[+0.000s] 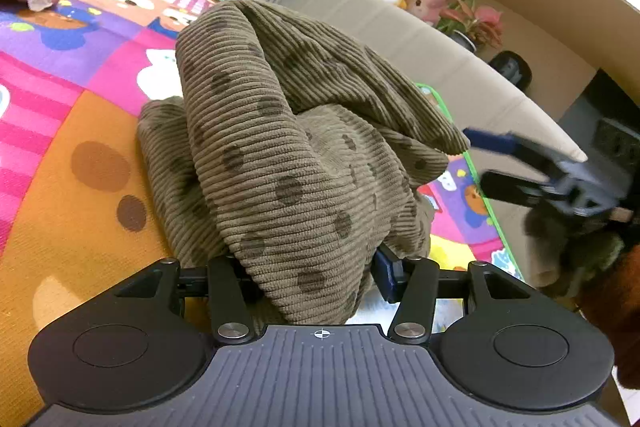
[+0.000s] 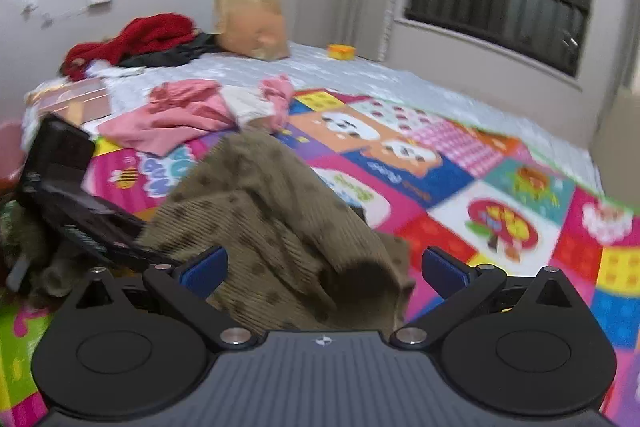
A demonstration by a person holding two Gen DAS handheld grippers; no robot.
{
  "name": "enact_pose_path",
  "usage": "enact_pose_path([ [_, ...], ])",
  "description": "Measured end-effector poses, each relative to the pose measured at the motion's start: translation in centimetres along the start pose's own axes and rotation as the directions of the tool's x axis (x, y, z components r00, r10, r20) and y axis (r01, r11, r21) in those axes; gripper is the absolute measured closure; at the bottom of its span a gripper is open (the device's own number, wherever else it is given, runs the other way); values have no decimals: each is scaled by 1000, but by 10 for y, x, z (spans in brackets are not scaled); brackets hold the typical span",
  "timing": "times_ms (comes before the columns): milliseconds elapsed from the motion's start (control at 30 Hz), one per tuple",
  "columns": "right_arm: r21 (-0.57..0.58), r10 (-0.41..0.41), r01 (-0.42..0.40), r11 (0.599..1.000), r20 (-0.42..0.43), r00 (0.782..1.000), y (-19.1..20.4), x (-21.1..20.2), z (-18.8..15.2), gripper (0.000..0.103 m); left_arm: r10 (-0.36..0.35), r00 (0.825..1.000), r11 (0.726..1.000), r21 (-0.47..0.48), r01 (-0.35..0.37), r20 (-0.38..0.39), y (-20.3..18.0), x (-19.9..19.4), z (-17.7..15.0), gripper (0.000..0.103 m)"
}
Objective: Fold clothes
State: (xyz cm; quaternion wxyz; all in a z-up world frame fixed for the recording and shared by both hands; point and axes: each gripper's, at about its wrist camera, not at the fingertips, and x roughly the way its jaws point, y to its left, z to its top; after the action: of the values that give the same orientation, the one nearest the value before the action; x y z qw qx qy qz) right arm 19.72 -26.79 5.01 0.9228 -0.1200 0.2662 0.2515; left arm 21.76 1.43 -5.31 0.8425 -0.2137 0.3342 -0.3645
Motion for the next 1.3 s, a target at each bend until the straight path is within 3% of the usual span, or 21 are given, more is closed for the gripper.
enact_pose_path([
  [200,161,-188,183,970,16,982,-35,52,-5,0,-17,1000,1000,6,17,16,3,-3,-3,47],
  [400,197,-425,438,877,-108,899,-78,110,-7,0,-49,999,999,-10,50,22,7,-3,-4,43],
  [467,246,-435,453,857,-128,891,-87,105,-13,0,-61,998,998,-32,62,22,6,-6,0,35],
  [567,313,-394,407,858,-107,913,-89,79,-26,0,-77,996,997,-24,78,50,0,-13,14,15],
  [733,347,-280,264,900,-5,960,-61,23,-40,0,-21,997,999,38,18,74,-5,-12,43,14],
  [833,387,-116,66,920,107,987,-51,-1,-40,0,17,997,999,30,-19,74,-1,-7,54,24],
  [867,401,-69,15,916,121,990,-48,-2,-39,4,30,997,999,30,-32,75,-1,-6,56,35],
  [933,433,17,-70,899,125,992,-45,2,-38,16,48,996,998,32,-51,79,0,-5,60,41],
  [1033,455,45,-76,887,78,996,-41,29,-40,17,55,995,998,34,-58,87,3,-6,62,43],
  [1100,489,89,-97,867,39,995,-42,52,-44,26,59,994,998,32,-62,89,5,-7,64,44],
  [1167,515,163,-153,843,27,986,-41,69,-43,67,61,994,998,20,-63,91,9,-7,68,46],
  [1200,508,186,-178,842,37,982,-38,74,-38,76,62,994,998,11,-63,93,11,-6,71,46],
  [1233,484,184,-193,853,67,981,-36,71,-28,94,60,993,998,4,-61,99,14,-6,74,46],
  [1300,417,160,-208,885,147,976,-33,57,-7,97,52,991,999,-1,-52,123,19,-8,81,46],
])
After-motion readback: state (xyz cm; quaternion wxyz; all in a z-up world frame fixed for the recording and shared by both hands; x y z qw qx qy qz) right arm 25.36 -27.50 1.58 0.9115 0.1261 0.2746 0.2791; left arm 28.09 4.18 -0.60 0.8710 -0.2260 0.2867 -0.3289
